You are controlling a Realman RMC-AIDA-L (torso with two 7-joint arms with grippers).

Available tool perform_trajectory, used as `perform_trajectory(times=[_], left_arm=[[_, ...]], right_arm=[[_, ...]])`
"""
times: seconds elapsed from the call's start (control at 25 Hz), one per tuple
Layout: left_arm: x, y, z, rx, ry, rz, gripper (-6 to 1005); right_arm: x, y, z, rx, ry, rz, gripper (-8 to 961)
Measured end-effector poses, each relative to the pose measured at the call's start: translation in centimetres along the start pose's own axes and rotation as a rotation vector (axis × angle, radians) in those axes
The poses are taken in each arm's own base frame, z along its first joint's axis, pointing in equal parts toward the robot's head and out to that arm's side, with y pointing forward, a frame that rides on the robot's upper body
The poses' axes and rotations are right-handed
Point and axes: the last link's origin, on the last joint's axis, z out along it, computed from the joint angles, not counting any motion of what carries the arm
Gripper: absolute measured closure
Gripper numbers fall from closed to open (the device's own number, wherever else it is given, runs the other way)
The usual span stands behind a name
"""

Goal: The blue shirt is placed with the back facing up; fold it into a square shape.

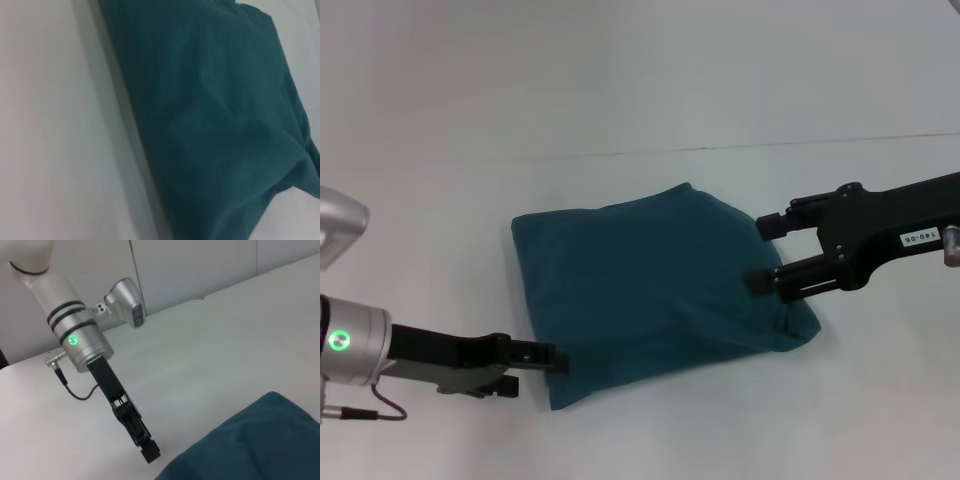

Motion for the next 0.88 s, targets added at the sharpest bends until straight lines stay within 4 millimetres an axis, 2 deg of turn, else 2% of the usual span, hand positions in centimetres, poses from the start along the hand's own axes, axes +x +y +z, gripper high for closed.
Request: perform_trajectory(times=[0.2, 0.88], left_arm=[[0.3, 0.0, 0.8, 0.005, 0.007, -0.003, 50], [0.6, 0.7, 3.5, 0.007, 0.004, 0.010, 50]], right_arm=[[0.0, 0.0, 0.1, -0.002, 0.000, -0.004, 117], [0.7, 0.0, 0.2, 0.007, -0.008, -0.001, 124]])
